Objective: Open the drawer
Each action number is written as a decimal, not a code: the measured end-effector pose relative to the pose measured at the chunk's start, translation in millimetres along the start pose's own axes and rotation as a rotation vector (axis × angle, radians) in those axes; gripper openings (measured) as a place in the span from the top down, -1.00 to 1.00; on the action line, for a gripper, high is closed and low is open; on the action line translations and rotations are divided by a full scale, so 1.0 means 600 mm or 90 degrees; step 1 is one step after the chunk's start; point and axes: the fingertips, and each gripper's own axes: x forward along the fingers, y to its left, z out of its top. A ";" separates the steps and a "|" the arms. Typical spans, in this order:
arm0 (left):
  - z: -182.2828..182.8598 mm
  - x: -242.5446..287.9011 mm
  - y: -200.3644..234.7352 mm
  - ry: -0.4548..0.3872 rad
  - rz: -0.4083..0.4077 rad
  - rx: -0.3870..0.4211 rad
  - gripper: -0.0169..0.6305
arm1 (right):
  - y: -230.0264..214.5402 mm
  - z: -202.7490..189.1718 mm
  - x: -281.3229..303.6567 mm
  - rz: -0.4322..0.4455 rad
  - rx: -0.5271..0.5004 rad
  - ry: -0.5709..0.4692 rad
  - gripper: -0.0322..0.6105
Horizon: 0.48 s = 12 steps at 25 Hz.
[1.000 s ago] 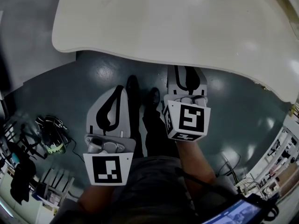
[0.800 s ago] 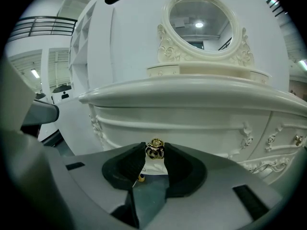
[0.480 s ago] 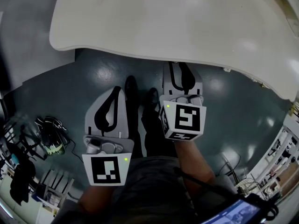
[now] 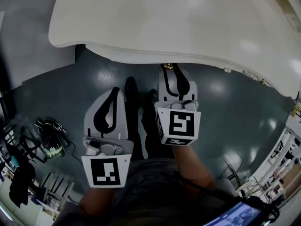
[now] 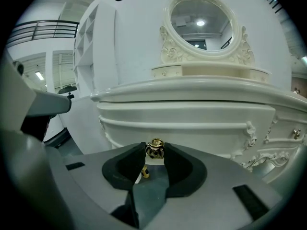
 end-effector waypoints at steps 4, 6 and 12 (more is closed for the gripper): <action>-0.002 -0.006 -0.015 -0.006 0.007 0.002 0.90 | -0.001 -0.014 -0.013 0.009 0.001 0.002 0.51; -0.003 -0.011 -0.020 -0.008 0.011 0.003 0.90 | -0.001 -0.021 -0.020 0.014 -0.003 0.005 0.51; -0.008 -0.037 -0.036 -0.019 0.032 0.001 0.90 | 0.006 -0.043 -0.041 0.030 -0.011 0.009 0.51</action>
